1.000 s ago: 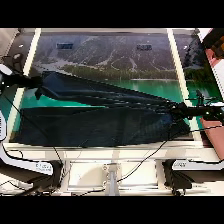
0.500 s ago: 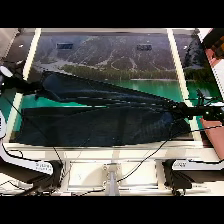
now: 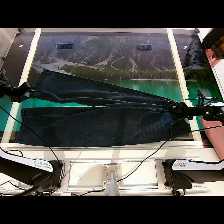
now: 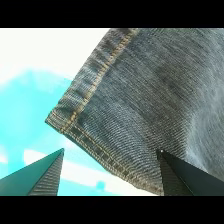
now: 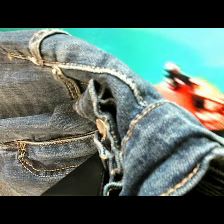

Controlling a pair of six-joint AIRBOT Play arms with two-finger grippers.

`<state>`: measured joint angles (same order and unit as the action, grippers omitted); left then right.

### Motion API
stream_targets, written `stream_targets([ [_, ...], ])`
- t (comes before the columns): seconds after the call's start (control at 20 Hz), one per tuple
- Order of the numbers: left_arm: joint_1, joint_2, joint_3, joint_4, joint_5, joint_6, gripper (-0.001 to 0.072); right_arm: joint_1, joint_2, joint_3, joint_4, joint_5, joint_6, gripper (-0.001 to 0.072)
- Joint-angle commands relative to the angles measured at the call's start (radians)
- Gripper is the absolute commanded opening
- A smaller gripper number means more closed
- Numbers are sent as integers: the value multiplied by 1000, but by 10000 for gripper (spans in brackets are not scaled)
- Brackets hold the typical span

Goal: Fold the clothes and pants, and hang the long-sleeved shirts on hangers.

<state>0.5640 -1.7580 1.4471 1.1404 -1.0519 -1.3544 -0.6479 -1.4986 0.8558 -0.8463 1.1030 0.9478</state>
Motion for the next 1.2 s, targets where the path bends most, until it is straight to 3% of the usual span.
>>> stream_targets([
  [0.0, 3, -33, 0, -23, 63, -7, 712, 0, 0, 0, 0, 5, 1, 68],
  [0.35, -28, -93, 0, -27, 84, -8, 699, 0, 0, 0, 1, 5, 4, 69],
  [0.4, -32, -96, 0, -28, 104, -8, 647, 0, 0, 0, 2, 6, 4, 69],
  [0.5, -39, -96, 0, -28, 153, -8, 355, 0, 0, 0, 2, 5, 4, 68],
  [0.55, -40, -96, 0, -28, 170, -8, 140, 0, 0, 0, 2, 5, 4, 68],
  [0.6, -43, -96, 0, -28, 187, -7, 26, 0, 0, 0, 6, 3, 4, 69],
  [0.9, -48, -36, 32, -15, 234, -9, 24, 0, 1, 0, 73, -59, 6, 68],
  [1.15, -43, 71, 31, 285, 154, -200, 24, 1, 1, 0, 158, -180, 11, 68],
])
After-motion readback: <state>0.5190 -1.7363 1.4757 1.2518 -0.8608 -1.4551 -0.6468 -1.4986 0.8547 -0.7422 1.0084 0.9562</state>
